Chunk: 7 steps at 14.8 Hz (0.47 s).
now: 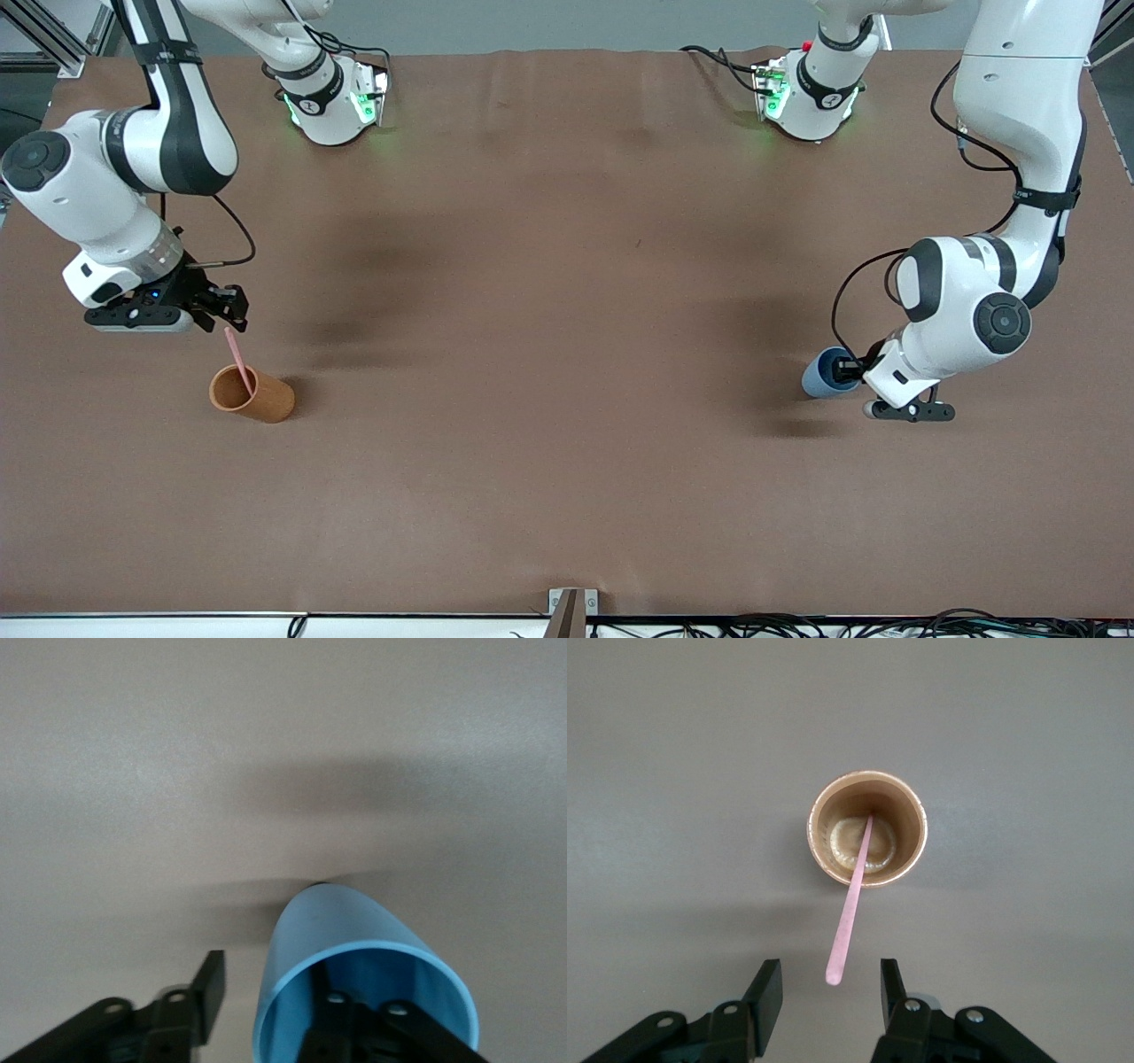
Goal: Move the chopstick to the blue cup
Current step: 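Grasp the chopstick with the right gripper while the left gripper grasps the cup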
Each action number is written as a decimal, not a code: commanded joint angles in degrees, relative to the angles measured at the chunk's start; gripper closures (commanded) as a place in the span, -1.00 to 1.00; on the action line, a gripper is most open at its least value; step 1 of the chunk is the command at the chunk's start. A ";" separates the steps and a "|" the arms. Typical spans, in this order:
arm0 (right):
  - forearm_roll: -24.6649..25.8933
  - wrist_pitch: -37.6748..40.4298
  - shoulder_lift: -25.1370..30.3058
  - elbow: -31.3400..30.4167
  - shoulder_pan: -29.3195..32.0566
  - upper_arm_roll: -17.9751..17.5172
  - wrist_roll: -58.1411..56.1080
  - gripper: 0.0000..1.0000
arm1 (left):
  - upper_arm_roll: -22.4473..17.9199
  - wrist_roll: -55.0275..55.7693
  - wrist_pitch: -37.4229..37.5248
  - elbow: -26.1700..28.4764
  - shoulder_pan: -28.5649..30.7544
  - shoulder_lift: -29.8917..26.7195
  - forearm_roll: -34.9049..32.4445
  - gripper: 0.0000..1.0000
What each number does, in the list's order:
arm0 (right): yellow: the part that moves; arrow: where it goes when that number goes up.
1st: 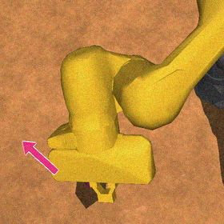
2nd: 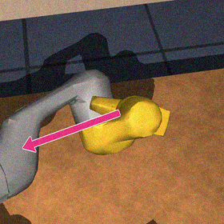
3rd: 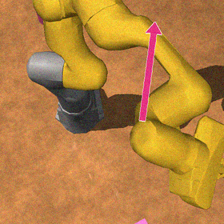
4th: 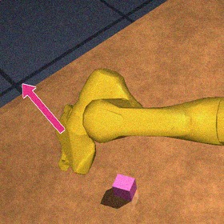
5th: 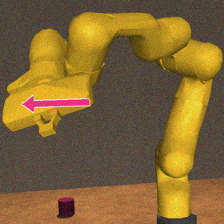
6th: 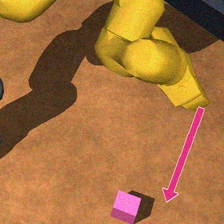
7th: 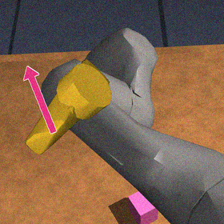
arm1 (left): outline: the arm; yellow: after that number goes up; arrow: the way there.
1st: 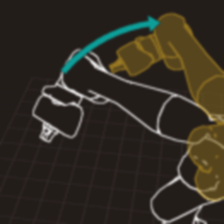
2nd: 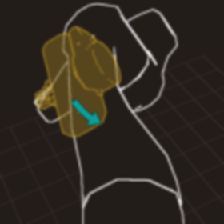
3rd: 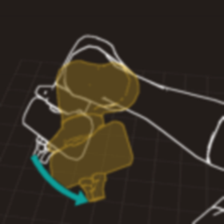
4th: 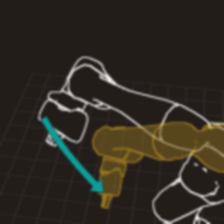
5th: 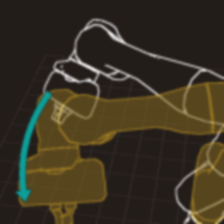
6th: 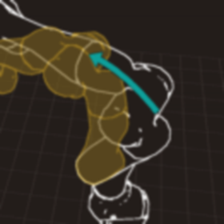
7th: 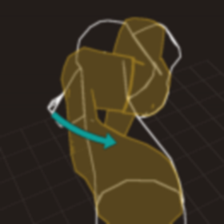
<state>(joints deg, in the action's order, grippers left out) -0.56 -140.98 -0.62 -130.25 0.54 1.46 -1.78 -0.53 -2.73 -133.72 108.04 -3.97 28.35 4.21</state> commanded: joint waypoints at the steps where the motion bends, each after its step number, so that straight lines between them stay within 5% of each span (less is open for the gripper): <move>1: -0.84 -1.05 0.00 -0.88 0.25 -0.06 -0.33 0.00 | -0.17 0.45 -0.40 0.24 -0.87 -1.36 0.19 0.99; 4: -0.84 -1.05 -0.18 -1.15 0.34 -0.06 -0.33 0.07 | 1.14 2.19 1.35 -1.68 -1.39 -3.82 0.01 0.99; 7: -0.84 -2.54 -0.35 -1.15 0.52 -0.06 -0.33 0.42 | 5.61 13.42 8.19 -6.95 -2.53 -5.15 -0.95 0.99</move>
<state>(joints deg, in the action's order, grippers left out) -0.56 -141.66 -1.62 -130.25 0.57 1.53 -1.78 2.91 4.16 -130.38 104.03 -5.04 24.77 4.16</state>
